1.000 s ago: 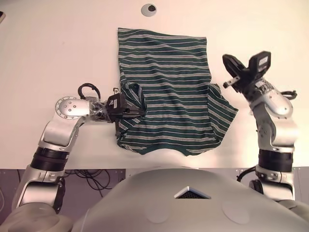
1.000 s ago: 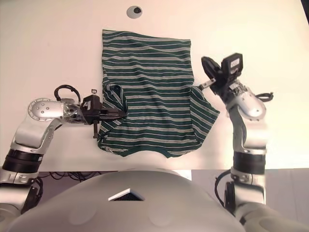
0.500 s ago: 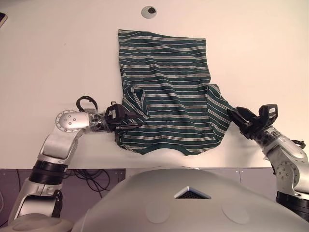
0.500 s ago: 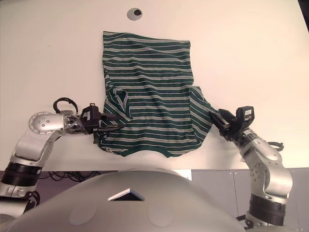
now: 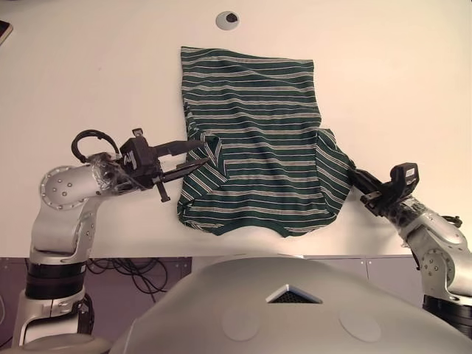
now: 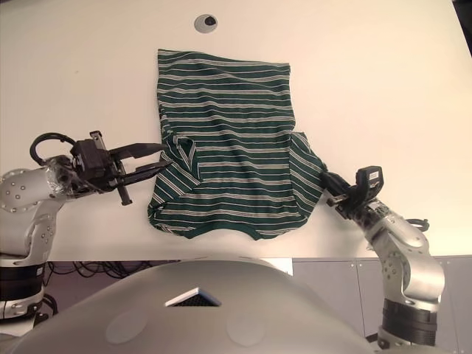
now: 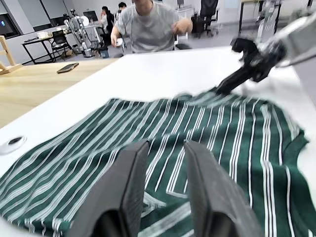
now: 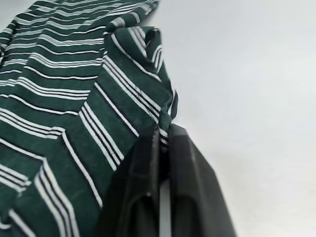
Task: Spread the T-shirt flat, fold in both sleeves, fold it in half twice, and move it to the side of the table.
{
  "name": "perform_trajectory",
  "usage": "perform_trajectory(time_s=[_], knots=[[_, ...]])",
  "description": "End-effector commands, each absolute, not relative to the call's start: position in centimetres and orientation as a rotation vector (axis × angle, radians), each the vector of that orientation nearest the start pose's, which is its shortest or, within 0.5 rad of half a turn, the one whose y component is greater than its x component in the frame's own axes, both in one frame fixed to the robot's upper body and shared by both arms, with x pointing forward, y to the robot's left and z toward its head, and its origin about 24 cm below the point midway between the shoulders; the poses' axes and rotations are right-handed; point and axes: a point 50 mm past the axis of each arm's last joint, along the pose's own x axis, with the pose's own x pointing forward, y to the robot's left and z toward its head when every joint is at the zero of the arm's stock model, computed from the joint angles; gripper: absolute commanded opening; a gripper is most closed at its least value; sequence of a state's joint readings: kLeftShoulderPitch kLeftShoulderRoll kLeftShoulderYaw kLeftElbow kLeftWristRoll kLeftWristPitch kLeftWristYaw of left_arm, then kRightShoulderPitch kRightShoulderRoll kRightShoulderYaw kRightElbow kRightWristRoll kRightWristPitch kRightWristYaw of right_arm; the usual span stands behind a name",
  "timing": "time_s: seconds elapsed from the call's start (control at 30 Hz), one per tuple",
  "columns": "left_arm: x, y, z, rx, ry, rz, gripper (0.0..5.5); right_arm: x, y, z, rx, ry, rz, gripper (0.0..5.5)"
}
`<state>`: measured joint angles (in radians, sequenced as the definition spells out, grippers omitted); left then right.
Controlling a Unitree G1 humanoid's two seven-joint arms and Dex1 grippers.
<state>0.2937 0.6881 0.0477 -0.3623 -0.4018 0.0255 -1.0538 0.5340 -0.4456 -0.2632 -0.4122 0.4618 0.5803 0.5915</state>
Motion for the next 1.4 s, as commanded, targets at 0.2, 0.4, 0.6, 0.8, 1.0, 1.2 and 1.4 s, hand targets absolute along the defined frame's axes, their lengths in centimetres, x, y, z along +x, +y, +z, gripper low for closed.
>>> perform_trajectory(time_s=[0.2,0.4,0.6,0.8,1.0,1.2,1.4], knots=[[15.3,20.5,4.1,0.27,0.28,-1.189,0.01,15.6,-21.1,6.2,-0.052,0.457,0.563,0.0],[15.2,20.7,3.8,0.258,0.269,-1.168,0.01,14.9,-17.1,4.2,-0.09,0.552,0.825,0.0],[15.7,21.0,3.9,0.265,0.253,-1.131,0.01,13.7,-14.5,3.2,-0.134,0.604,0.987,0.0],[16.2,21.0,4.0,0.282,0.25,-1.122,0.0,13.1,-13.8,2.4,-0.123,0.637,0.997,0.42],[17.0,21.5,4.0,0.342,0.251,-1.087,0.78,13.3,-14.6,4.5,-0.112,0.566,0.979,1.47],[15.6,23.3,5.3,0.646,0.235,-1.133,1.71,13.7,-16.9,9.2,-0.031,0.413,0.919,2.4],[14.7,26.8,6.2,0.976,0.371,-1.169,2.43,11.4,-22.8,8.3,-0.635,0.514,1.057,2.4]])
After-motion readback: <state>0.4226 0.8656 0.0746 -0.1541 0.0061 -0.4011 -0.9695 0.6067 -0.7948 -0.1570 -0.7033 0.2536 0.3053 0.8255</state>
